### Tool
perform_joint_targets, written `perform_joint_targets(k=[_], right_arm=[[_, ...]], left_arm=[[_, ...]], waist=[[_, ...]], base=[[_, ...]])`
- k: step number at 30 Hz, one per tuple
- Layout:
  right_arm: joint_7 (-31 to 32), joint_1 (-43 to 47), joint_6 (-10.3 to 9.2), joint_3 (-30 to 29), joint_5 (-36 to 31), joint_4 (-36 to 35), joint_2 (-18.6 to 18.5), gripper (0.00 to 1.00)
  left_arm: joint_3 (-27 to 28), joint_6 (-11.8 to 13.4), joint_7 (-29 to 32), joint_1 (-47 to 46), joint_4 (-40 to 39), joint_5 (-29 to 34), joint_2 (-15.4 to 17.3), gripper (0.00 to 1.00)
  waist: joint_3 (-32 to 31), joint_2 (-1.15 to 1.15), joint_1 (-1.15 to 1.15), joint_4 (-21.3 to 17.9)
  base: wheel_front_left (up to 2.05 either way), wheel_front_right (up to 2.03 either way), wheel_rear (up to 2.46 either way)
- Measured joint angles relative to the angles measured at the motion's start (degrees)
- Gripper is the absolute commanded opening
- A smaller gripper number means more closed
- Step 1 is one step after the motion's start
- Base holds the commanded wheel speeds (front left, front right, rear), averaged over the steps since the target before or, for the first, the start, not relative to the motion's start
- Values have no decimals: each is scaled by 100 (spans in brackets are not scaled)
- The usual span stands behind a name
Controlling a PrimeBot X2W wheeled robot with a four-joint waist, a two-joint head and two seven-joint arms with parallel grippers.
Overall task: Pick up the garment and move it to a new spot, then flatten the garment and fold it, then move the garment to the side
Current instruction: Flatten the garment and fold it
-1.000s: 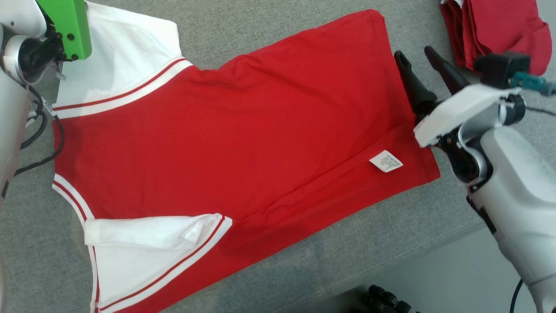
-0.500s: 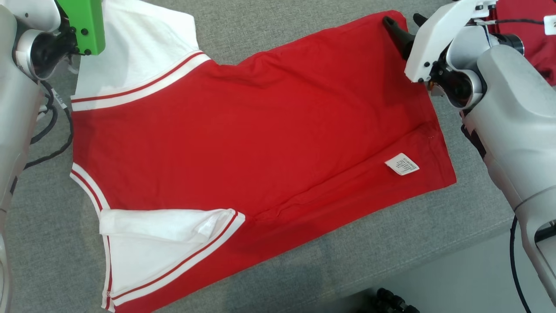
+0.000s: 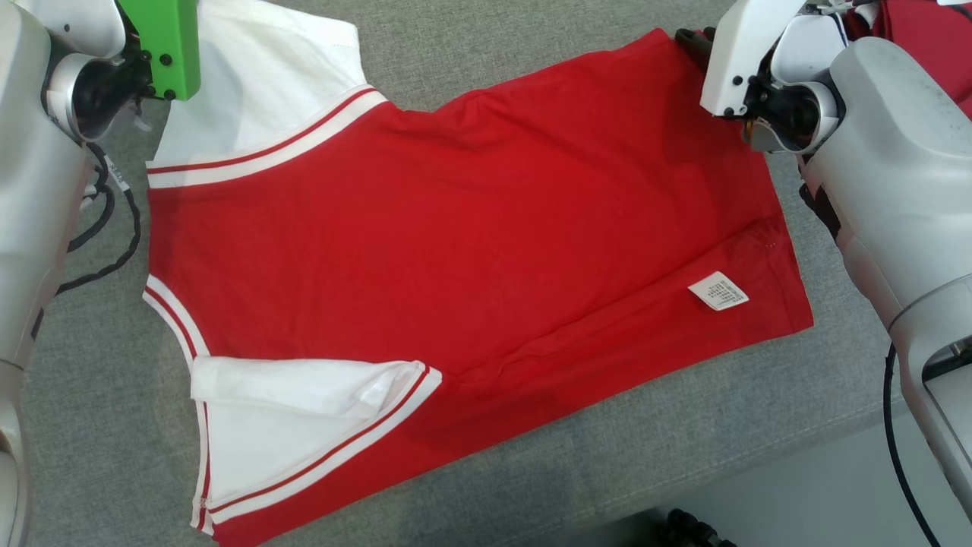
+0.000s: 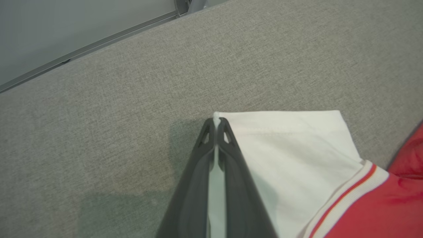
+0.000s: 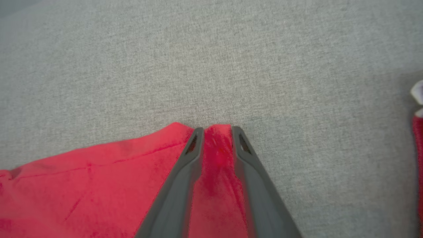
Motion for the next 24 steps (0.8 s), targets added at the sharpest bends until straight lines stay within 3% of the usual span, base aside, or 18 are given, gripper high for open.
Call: perform_joint_targets(k=[1, 6, 24], right_arm=[[27, -11, 0, 15, 1, 47, 2, 0], [93, -76, 0, 75, 12, 145, 9, 0], [-1292, -104, 0, 344, 178, -444, -433, 0]], left_arm=[[-7, -1, 1, 0, 7, 0, -5, 0], [-32, -3, -77, -25, 22, 0, -22, 0], [66, -110, -1424, -272, -113, -2, -9, 0]], waist=[[-3, 0, 0, 7], [-3, 0, 0, 39], [-142, 0, 0, 171]], base=[[0, 0, 0], [0, 0, 0], [0, 0, 0]])
